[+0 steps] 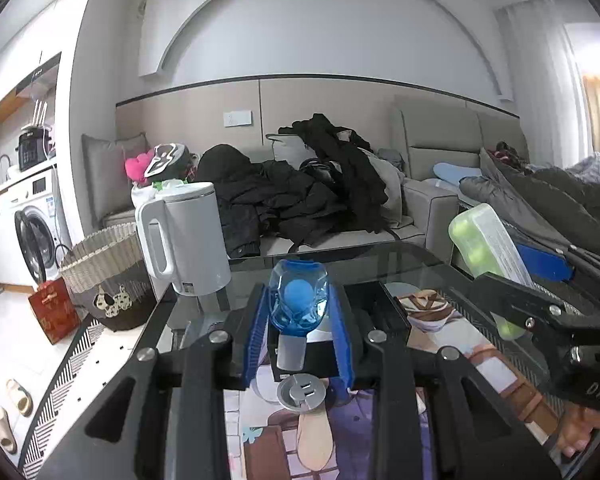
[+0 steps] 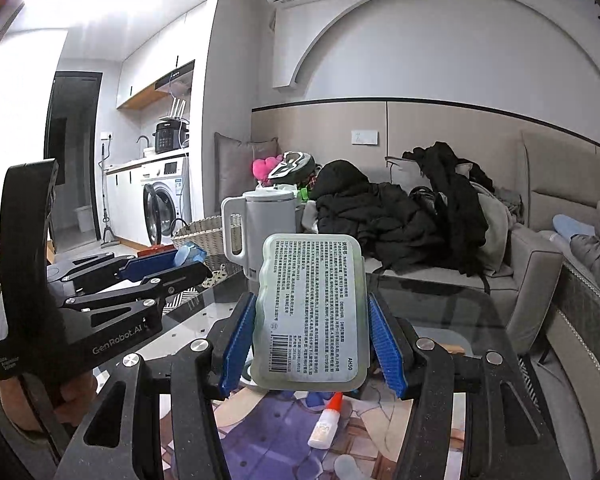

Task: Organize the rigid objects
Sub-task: 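Lift the blue bottle and green-lidded box and carry them over the black box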

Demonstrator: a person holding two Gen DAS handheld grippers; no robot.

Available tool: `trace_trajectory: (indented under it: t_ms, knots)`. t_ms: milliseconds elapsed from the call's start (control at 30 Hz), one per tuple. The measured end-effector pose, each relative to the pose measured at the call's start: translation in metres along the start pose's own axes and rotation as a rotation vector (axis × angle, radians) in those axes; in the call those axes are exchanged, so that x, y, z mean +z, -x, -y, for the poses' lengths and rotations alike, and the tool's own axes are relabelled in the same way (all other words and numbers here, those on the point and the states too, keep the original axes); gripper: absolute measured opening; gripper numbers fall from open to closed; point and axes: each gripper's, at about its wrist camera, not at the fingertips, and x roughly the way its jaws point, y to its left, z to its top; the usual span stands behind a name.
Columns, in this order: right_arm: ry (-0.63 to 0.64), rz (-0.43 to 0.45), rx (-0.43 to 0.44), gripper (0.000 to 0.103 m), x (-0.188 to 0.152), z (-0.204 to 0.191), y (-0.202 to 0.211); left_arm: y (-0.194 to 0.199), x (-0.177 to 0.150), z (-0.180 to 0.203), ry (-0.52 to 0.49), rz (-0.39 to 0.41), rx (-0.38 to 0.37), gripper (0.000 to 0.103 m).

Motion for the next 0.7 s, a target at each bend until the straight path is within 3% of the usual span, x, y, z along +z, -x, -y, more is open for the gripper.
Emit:
trace_trajectory:
  t_ms: [500,700]
  knots:
    - [0.027,0.078,-0.016,0.056,0.031,0.005,-0.04,-0.05,0.028,-0.017,0.042,0.055,0.04,0.029]
    - [0.015,0.055,-0.035,0.056,0.039,0.013,-0.077,-0.068,0.035,-0.022,0.074,0.054,0.045,0.029]
